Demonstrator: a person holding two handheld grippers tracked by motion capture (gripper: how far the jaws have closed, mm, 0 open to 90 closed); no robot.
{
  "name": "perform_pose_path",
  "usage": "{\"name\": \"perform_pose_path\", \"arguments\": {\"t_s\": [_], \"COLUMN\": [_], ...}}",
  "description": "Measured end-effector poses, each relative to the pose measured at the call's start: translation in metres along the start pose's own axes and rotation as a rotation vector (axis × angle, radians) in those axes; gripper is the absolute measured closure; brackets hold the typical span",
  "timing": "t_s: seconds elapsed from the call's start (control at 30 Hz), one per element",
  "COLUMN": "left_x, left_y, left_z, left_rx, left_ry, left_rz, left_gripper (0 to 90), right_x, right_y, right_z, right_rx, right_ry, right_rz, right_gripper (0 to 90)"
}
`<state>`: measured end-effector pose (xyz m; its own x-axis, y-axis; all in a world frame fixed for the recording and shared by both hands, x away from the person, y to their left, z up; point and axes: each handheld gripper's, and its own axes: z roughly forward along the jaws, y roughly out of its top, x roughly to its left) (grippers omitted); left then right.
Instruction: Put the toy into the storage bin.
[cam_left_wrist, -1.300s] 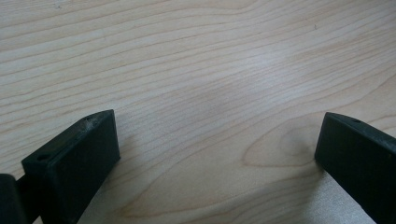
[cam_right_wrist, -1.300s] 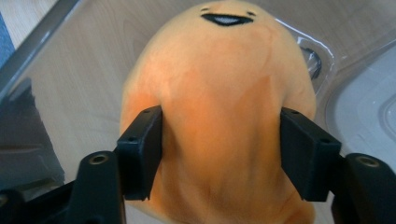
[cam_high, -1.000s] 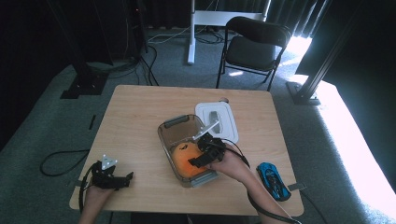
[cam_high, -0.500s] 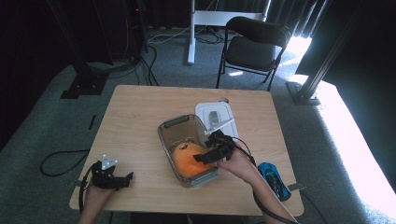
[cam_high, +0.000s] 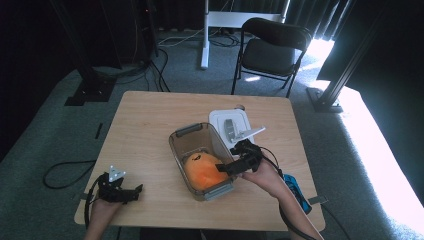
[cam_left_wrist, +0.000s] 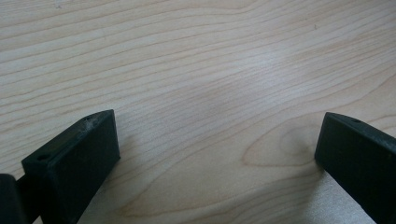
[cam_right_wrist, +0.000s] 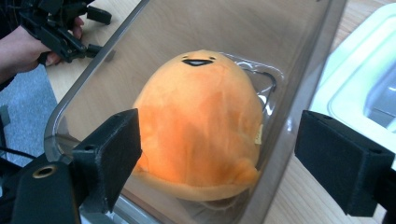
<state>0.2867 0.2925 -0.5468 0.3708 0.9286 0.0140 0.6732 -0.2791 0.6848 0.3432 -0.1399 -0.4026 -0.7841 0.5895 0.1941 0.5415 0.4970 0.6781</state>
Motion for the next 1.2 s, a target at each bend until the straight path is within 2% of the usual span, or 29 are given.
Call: {"name": "perform_pose_path", "arguments": {"t_s": [0.2,0.5,0.77,0.87,0.97,1.0,1.2], "left_x": [0.0,0.0,0.0,0.0,0.0,0.0,0.0], "left_y": [0.0,0.0,0.0,0.0,0.0,0.0,0.0], "left_z": [0.0,0.0,0.0,0.0,0.0,0.0,0.0], "left_rx": [-0.001,-0.001,-0.001,0.0,-0.001,0.001,0.002], "left_ry": [0.0,0.001,0.0,0.0,0.0,0.0,-0.001], "left_rz": [0.0,0.002,-0.002,-0.002,-0.002,0.0,0.0], "left_gripper": [0.2,0.2,0.2,0.2,0.2,0.2,0.2], "right_x": [-0.007,-0.021,-0.034,-0.039,-0.04,-0.042,-0.044], "right_y": [-0.009,-0.028,-0.045,-0.056,-0.059,-0.066,-0.084], "right_z": [-0.01,-0.021,-0.03,-0.036,-0.037,-0.04,-0.047], "right_rx": [-0.032,-0.067,-0.077,-0.098,-0.098,-0.095,-0.09], "right_ry": [-0.02,-0.02,-0.08,-0.097,-0.104,-0.132,-0.185], "right_rz": [0.034,0.082,0.144,0.167,0.172,0.175,0.191], "right_gripper": [13.3,11.6,11.8,11.9,11.9,12.0,12.0]}}
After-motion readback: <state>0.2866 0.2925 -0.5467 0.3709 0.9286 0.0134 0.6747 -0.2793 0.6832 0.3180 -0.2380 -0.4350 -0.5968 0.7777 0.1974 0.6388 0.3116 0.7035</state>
